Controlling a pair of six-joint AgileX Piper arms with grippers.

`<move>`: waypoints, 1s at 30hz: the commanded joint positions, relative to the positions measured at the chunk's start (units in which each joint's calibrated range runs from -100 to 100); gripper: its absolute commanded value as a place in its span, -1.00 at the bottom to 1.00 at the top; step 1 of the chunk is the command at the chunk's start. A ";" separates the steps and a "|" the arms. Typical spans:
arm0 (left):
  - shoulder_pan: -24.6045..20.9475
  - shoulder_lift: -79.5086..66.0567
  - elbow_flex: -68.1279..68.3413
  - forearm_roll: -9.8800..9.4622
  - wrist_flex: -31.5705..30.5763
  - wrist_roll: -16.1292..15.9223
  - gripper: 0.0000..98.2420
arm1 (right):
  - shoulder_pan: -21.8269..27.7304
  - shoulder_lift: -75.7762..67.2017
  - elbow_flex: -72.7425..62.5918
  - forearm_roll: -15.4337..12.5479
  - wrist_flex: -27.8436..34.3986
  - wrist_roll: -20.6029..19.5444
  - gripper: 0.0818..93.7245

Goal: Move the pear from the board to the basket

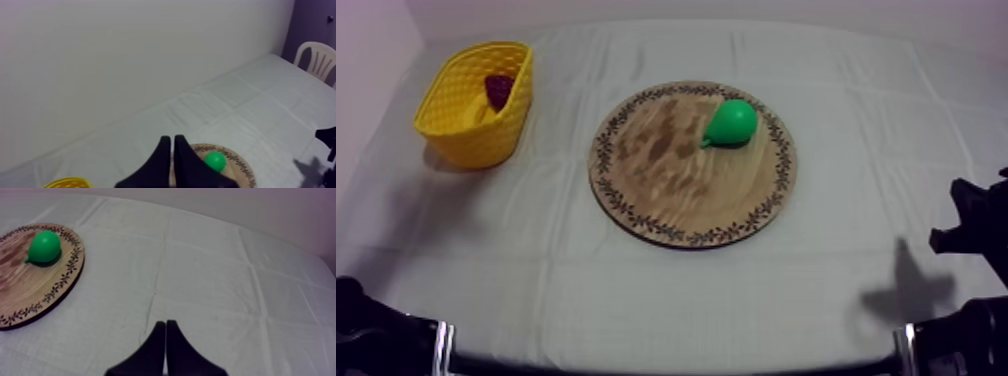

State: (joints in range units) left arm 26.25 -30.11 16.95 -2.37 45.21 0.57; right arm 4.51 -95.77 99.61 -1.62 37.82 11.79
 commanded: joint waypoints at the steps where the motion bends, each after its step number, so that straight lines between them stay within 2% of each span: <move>1: 2.07 2.46 -1.13 -0.25 0.00 0.36 -1.00 | 0.01 0.01 0.05 0.04 0.00 0.00 -0.99; 13: 7.94 10.96 -0.47 -1.80 -2.86 0.95 -1.00 | 0.01 0.01 0.05 0.04 0.00 0.00 -0.99; 18: 9.32 15.38 0.47 -3.27 -5.21 1.46 -1.00 | 0.01 0.01 0.05 0.04 0.00 0.00 -0.99; 24: 10.69 22.00 -0.93 -5.85 -5.76 3.26 -1.00 | 0.01 0.01 0.05 0.04 0.00 0.00 -0.99; 30: 11.81 29.58 -2.82 -7.51 -6.14 3.69 -1.00 | 0.01 0.01 0.05 0.04 0.00 0.00 -0.99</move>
State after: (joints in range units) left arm 37.95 -2.95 14.37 -9.53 39.19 4.16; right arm 4.51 -95.77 99.61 -1.62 37.82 11.79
